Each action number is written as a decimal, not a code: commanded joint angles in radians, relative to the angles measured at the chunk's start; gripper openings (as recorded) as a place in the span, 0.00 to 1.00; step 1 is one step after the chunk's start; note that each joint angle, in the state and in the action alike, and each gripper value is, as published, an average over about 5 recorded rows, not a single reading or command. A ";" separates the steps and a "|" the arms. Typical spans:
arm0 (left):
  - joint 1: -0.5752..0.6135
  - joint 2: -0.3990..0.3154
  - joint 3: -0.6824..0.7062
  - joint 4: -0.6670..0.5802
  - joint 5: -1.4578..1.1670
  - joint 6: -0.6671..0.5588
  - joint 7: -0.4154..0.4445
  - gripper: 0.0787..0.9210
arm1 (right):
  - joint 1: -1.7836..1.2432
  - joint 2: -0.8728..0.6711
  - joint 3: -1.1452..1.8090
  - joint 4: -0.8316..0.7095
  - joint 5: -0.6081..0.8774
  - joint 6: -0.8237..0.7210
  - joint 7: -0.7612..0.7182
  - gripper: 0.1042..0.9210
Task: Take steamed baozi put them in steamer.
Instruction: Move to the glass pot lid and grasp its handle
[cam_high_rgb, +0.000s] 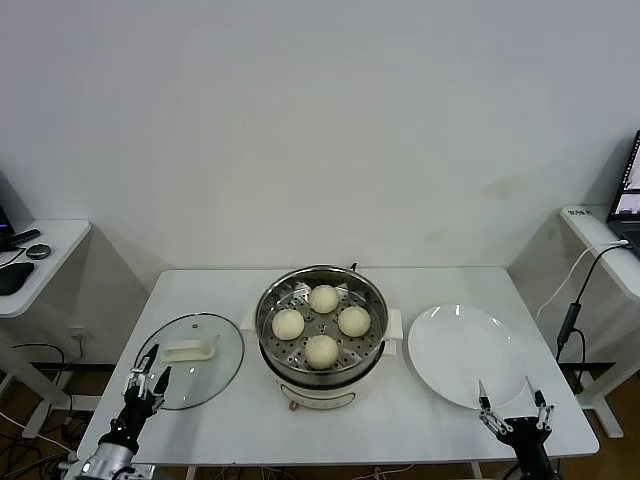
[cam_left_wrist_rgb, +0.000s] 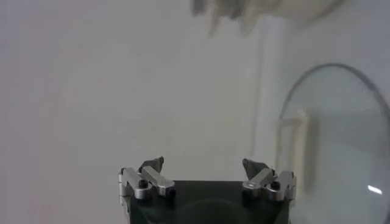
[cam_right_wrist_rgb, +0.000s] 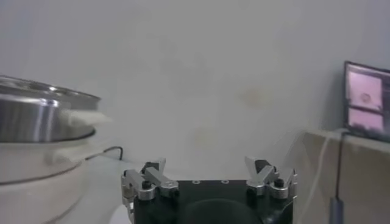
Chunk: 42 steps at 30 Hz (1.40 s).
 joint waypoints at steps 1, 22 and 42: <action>-0.192 0.046 0.099 0.163 0.194 -0.018 0.017 0.88 | -0.020 0.037 0.014 -0.013 0.002 -0.007 0.004 0.88; -0.267 0.054 0.133 0.246 0.184 -0.013 0.055 0.88 | -0.025 0.043 -0.005 -0.013 -0.015 -0.016 0.001 0.88; -0.403 0.046 0.154 0.399 0.186 0.003 0.061 0.88 | -0.018 0.042 -0.016 -0.033 -0.024 -0.011 -0.001 0.88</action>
